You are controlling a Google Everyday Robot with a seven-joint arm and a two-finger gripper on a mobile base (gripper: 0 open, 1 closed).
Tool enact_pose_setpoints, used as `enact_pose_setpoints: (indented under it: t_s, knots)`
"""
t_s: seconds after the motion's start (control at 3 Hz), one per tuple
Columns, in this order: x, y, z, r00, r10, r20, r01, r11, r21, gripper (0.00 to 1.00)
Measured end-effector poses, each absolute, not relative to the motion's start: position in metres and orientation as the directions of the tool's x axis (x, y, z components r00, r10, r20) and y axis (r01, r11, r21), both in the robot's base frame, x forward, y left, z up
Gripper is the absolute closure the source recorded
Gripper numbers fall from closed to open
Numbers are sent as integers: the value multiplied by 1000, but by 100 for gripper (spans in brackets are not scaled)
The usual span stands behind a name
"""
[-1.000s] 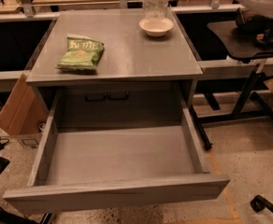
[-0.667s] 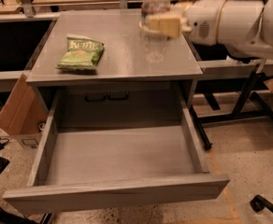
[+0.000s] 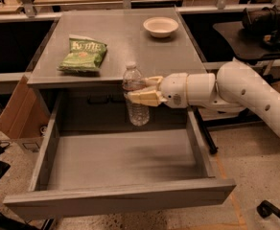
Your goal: Place water bottle into top drawer
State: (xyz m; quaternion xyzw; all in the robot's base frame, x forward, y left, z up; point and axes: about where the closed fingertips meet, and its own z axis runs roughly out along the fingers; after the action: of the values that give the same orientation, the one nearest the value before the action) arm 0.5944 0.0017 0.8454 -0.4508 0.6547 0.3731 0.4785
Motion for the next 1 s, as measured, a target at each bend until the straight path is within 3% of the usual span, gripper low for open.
enact_pose_setpoints:
  t_s: [1.0]
  knots:
    - [595,52,789,-29,-184,-983,-981,196,-8,100]
